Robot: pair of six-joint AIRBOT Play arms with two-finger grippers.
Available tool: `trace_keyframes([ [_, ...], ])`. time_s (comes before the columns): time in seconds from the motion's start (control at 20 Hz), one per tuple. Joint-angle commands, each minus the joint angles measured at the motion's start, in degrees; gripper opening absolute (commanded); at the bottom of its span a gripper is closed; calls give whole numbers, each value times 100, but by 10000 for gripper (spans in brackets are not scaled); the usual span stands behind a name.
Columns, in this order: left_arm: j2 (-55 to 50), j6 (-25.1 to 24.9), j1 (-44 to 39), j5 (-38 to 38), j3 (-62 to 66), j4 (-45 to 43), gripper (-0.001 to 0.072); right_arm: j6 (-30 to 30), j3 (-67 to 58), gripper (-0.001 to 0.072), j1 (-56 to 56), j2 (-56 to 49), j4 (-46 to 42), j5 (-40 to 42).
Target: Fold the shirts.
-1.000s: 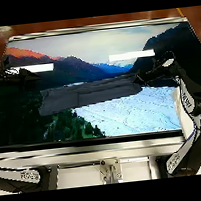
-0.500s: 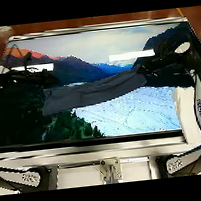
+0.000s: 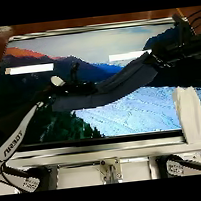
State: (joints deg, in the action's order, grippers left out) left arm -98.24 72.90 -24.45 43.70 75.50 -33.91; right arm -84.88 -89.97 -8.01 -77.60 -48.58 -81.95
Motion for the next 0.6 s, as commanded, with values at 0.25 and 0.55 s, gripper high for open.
trace_keyframes([
  [0.25,-726,-151,-1300,-929,-39,2321,40,-457,-7,66,2,1143,-22,-466],
  [0.55,-125,-564,-415,-802,-42,2382,38,-466,0,66,625,1036,-649,-319],
])
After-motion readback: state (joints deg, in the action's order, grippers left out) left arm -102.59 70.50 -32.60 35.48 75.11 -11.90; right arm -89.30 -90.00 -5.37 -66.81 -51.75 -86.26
